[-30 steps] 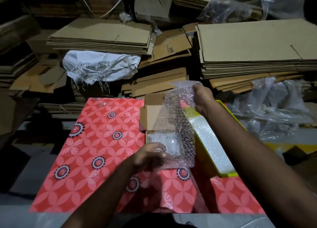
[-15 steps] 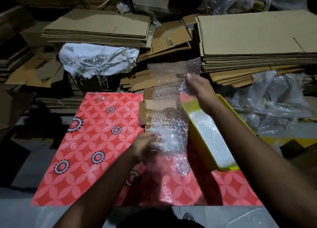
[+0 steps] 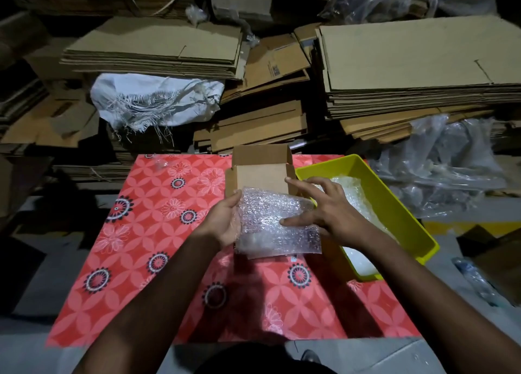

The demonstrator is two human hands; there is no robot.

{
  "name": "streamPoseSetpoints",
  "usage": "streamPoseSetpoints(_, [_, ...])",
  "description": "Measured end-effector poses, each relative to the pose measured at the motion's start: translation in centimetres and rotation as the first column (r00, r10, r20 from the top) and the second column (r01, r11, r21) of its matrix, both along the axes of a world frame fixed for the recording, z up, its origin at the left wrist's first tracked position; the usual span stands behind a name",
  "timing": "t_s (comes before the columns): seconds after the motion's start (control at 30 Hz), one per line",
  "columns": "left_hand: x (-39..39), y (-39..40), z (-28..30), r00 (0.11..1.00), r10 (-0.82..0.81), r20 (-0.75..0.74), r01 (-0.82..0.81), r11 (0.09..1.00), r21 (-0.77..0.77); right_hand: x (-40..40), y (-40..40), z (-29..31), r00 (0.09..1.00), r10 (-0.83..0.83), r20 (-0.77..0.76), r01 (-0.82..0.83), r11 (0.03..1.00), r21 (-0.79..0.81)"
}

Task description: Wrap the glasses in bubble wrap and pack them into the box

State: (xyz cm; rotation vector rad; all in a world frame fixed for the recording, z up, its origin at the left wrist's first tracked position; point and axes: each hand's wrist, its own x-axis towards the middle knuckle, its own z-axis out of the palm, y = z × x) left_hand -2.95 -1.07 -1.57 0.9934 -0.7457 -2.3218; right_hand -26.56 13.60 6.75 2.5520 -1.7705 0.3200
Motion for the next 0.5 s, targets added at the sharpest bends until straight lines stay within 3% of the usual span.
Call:
streamPoseSetpoints(0.13, [-0.8,1.9,2.0,0.999,-0.039,0.025,0.039,0.999,-0.016,0.7,-0.1,-0.5,0.999,-0.020,-0.050,0.017,0.998,-0.064])
streamPoseSetpoints(0.23, [-0.8,2.6,2.7,0.995,-0.072,0.073,0.080,0.991,-0.110,0.7,-0.3,-1.6,0.998,-0.035,-0.061,0.027,0.991,-0.133])
streamPoseSetpoints(0.3, [-0.8,2.7,3.1,0.992,-0.069,0.104,0.087,0.981,-0.175,0.3,0.0,-3.0,0.992,-0.097,0.084,0.110,0.979,-0.172])
streamPoseSetpoints(0.33, [-0.7,2.7,3.1,0.994,-0.069,0.088,0.084,0.980,-0.183,0.2,0.1,-3.8,0.946,-0.175,0.274,0.221,0.964,-0.146])
streamPoseSetpoints(0.37, [-0.6,2.7,3.2,0.996,-0.070,0.063,0.080,0.980,-0.180,0.1,0.3,-4.5,0.808,-0.276,0.520,0.358,0.932,-0.062])
streamPoseSetpoints(0.4, [-0.5,2.7,3.3,0.997,-0.068,0.042,0.074,0.982,-0.175,0.1,0.3,-4.9,0.546,-0.380,0.746,0.479,0.873,0.094])
streamPoseSetpoints(0.43, [-0.3,2.6,3.4,0.997,-0.069,0.035,0.074,0.982,-0.173,0.4,0.3,-4.6,0.211,-0.457,0.864,0.515,0.803,0.299])
streamPoseSetpoints(0.47, [-0.3,2.6,3.5,0.997,-0.067,0.031,0.071,0.983,-0.167,0.8,0.5,-4.0,-0.098,-0.522,0.847,0.401,0.758,0.514])
streamPoseSetpoints(0.5, [-0.2,2.6,3.5,0.997,-0.074,0.024,0.077,0.984,-0.158,1.3,0.5,-3.6,-0.283,-0.610,0.740,0.191,0.720,0.667])
